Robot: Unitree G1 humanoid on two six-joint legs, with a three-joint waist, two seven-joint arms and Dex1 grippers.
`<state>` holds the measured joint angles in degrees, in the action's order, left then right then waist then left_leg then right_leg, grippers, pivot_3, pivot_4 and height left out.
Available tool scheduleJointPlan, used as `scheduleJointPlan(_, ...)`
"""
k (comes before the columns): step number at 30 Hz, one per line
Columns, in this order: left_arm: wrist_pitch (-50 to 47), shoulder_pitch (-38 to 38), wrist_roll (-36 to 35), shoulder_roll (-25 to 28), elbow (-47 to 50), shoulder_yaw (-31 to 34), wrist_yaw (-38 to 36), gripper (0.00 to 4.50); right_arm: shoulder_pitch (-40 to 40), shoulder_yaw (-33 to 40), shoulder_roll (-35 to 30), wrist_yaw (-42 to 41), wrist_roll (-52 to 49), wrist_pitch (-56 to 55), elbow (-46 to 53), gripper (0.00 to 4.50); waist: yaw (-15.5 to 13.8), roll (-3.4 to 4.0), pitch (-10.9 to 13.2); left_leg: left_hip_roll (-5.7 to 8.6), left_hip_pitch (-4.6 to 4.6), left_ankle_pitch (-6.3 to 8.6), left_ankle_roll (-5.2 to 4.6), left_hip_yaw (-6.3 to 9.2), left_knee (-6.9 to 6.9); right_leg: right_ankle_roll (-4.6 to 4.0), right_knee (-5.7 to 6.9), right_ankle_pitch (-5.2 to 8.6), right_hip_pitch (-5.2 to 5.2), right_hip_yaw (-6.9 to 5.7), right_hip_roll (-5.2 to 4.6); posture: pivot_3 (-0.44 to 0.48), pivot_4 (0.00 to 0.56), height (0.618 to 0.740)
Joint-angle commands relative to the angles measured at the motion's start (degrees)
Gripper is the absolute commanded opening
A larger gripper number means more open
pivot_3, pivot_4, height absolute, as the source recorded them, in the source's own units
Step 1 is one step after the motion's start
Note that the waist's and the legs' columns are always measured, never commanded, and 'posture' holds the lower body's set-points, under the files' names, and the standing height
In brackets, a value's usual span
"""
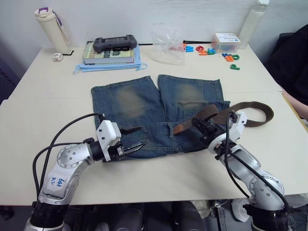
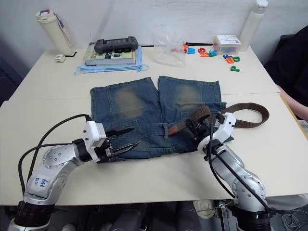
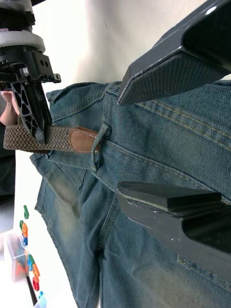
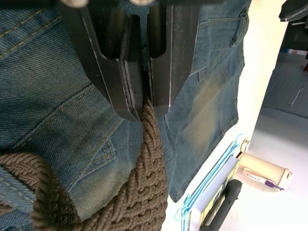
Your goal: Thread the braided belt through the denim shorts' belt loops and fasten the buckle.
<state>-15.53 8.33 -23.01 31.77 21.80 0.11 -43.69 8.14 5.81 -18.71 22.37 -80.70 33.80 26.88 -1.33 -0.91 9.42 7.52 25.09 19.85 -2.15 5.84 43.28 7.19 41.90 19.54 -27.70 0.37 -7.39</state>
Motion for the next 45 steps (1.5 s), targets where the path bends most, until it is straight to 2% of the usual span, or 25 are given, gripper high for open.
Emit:
scheduleJointPlan(1,0.3,1.0,-0.5,-0.2,1.7,0.7,0.3,2.85,1.2,-1.1,2.3,-1.3,1.0,0.3,0.4,0.0,0.1,0.0,0.0,0.0,0.0,0.0,0.0,0.0,0.0,0.0,0.0,0.0,0.0,0.0,0.0,0.0,0.15,0.659)
scheduleJointPlan(8,0.1,1.8,0.0,-0.6,1.2,0.1,0.6,2.85,1.3,-2.5,6.5,-1.3,0.2,1.9,-1.6,0.0,0.1,0.01,0.0,0.0,-0.01,-0.01,0.03,0.0,0.0,-0.02,0.03,0.01,-0.02,-0.01,0.01,0.0,0.15,0.659)
scheduleJointPlan(15,-0.2,2.5,0.6,-0.9,0.7,-0.5,0.6,2.85,0.8,-2.7,8.1,-2.0,-0.3,4.8,-4.9,0.0,0.2,0.01,0.0,0.0,-0.02,-0.01,0.03,0.0,-0.01,-0.02,0.04,0.01,-0.02,0.0,0.02,0.0,0.15,0.659)
scheduleJointPlan(21,0.5,2.2,2.5,-0.8,-1.3,-1.8,0.4,2.85,3.2,-3.6,10.6,-3.2,0.7,6.3,-8.5,0.0,0.7,0.02,0.0,0.0,-0.03,-0.02,0.04,0.0,-0.01,-0.02,0.06,0.01,-0.02,0.0,0.02,0.0,0.15,0.659)
scheduleJointPlan(24,4.5,3.0,6.5,-0.8,-3.0,-3.0,0.7,2.85,5.0,-2.6,13.2,-3.2,-2.4,6.2,-9.6,0.0,1.1,0.02,0.0,0.0,-0.03,-0.03,0.07,0.0,-0.01,-0.03,0.11,0.01,-0.04,0.0,0.02,0.0,0.15,0.659)
scheduleJointPlan(28,16.2,3.1,14.7,0.4,-7.0,-4.6,0.9,2.85,5.5,-2.3,13.7,-2.8,-4.0,8.0,-10.3,0.0,1.4,0.02,0.0,0.0,-0.02,-0.04,0.07,0.0,-0.01,-0.04,0.12,0.0,-0.06,0.0,0.02,0.0,0.15,0.659)
scheduleJointPlan(34,31.1,4.0,23.3,1.5,-13.2,-4.3,3.5,2.85,5.3,-2.5,14.4,-2.5,-7.1,10.3,-11.5,0.0,1.4,0.03,0.0,0.0,-0.01,-0.04,0.08,-0.01,-0.01,-0.04,0.16,0.0,-0.1,0.01,0.02,0.0,0.15,0.659)
scheduleJointPlan(39,39.4,5.1,27.5,1.9,-16.6,-4.5,5.7,2.85,5.9,-3.0,14.4,-3.3,-7.6,12.1,-13.6,0.0,1.5,0.03,0.0,0.01,0.0,-0.04,0.08,-0.03,-0.01,-0.05,0.18,0.0,-0.12,0.02,0.01,0.0,0.15,0.659)
scheduleJointPlan(45,44.8,5.5,28.9,2.0,-18.9,-4.8,6.7,2.85,7.0,-2.8,14.8,-3.7,-6.9,12.7,-15.4,0.0,1.7,0.04,0.0,0.0,-0.02,-0.05,0.09,-0.03,-0.01,-0.05,0.25,0.0,-0.15,0.03,0.02,0.0,0.15,0.659)
